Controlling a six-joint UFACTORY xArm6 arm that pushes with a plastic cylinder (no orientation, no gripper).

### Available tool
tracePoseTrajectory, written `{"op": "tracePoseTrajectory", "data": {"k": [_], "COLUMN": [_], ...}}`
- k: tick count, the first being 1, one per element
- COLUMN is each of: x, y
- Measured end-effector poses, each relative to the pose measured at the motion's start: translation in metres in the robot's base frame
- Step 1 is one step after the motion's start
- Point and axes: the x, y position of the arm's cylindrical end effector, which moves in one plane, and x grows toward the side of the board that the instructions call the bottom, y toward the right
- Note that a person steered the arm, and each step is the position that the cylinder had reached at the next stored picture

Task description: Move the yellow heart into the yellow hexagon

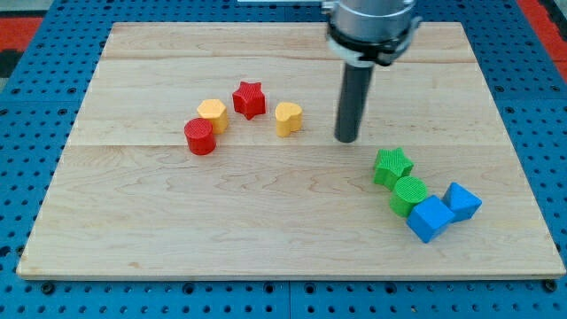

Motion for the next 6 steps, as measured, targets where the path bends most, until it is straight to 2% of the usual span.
{"op": "tracePoseTrajectory", "data": {"k": [1,3,4,5,6], "x": [-0.021,-0.025,0.001,0.041,0.026], "y": [-0.015,-0.110,-0.103,-0.139,-0.174]}}
